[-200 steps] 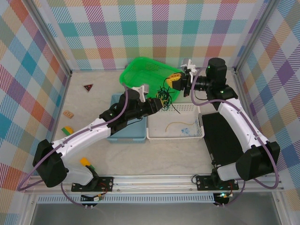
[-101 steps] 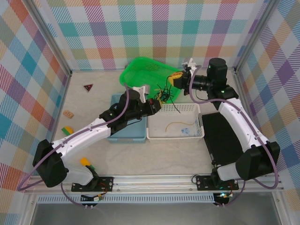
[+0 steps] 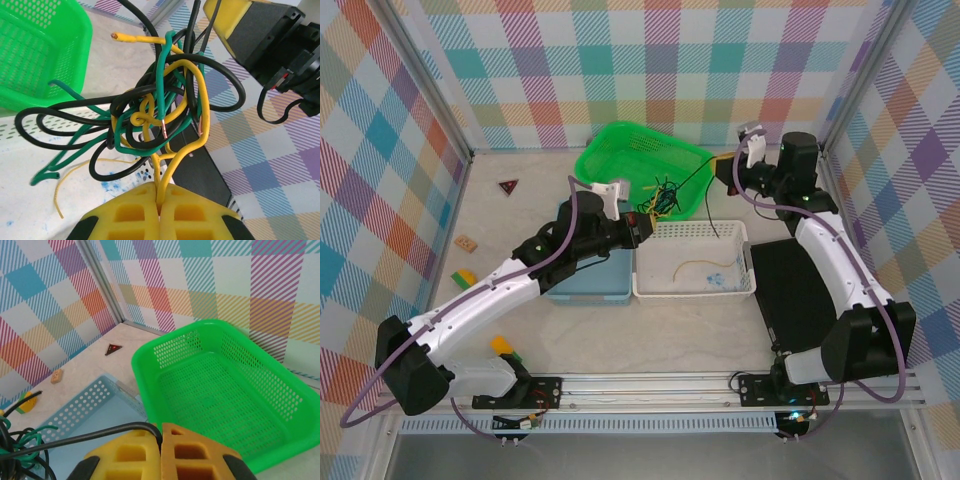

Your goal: Untangle the cables

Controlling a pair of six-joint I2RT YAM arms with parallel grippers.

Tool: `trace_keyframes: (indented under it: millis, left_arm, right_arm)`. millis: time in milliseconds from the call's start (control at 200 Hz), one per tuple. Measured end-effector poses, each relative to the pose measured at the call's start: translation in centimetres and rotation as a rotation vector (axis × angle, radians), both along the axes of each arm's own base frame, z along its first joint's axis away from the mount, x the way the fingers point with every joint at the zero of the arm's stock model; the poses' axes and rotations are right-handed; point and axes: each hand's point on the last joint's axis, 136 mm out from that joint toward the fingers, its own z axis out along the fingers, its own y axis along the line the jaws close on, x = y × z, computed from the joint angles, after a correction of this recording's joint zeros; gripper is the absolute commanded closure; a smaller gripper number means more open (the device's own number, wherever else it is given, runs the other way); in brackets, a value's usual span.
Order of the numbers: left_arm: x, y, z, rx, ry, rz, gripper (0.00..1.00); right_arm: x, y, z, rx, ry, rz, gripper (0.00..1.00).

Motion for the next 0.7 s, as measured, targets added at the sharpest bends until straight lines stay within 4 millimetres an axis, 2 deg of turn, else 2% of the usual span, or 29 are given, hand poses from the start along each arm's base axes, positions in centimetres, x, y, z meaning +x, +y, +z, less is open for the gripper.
trace_keyframes:
  millis: [325,370,430,520,590,700]
  left_arm:
    - [0.3,0.4,0.5,0.006,-0.023,-0.041,1.00]
    - [0.2,0.9,-0.3,0.030,0.008,-0.038,1.00]
    - [0.1,1.5,-1.2,0.057,0.042,-0.033,1.00]
    - [0.1,2.2,-2.3,0.086,0.082,-0.025,1.00]
    - [0.2,2.5,-2.7,0.096,0.095,-0.019,1.00]
    - [0.2,2.4,-3.1,0.105,0.107,-0.029,1.00]
  right_arm:
    - [0.7,-2.6,-0.2,0.033,0.058,-0.061,1.00]
    - [2.3,-4.7,0.2,0.025,0.037,-0.150,1.00]
    - [4.5,-8.7,1.0,0.018,0.004,-0.288,1.00]
    - [6.2,-13.4,1.3,0.012,-0.015,-0.439,1.00]
    - [6.9,-15.0,1.1,0.011,-0.013,-0.497,1.00]
    - [7.7,-15.5,0.7,0.010,-0.003,-0.518,1.00]
